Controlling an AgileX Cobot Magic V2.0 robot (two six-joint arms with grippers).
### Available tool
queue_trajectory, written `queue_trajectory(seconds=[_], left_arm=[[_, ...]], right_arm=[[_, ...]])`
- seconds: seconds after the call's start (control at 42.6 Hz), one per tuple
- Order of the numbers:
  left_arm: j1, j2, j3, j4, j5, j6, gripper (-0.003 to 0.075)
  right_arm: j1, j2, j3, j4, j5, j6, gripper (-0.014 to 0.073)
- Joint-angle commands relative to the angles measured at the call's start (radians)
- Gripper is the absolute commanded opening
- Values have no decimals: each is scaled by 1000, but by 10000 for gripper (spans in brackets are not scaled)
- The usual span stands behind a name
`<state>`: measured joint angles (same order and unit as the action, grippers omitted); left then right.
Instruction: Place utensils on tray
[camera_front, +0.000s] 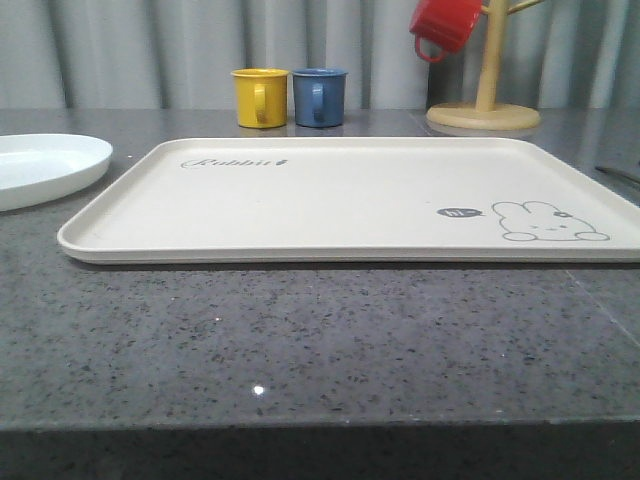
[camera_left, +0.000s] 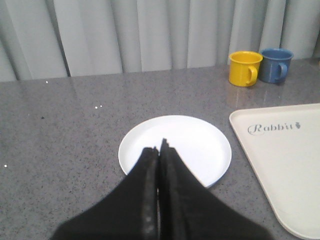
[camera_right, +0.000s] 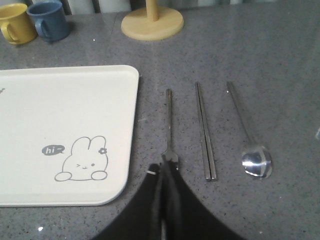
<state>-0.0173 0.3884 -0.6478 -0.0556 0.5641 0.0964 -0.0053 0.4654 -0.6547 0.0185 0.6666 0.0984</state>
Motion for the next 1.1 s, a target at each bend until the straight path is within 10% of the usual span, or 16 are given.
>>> queue_trajectory(seconds=[0.0,0.235,0.517,1.08], left_arm=[[-4,45,-16,-7,-73,2,-20],[-4,114,4,-52,-63,2,24],[-4,185,2,-51,-11,2,485],[91,654,-237,4,167,2,482]], right_arm=[[-3,47,-33,-11,-64,-6,-67],[-3,108,-33,-11,-33,-45,23],[-3,116,-33,-11,-33,-61,459],[-3,116,-33,-11,-32,-61,457]])
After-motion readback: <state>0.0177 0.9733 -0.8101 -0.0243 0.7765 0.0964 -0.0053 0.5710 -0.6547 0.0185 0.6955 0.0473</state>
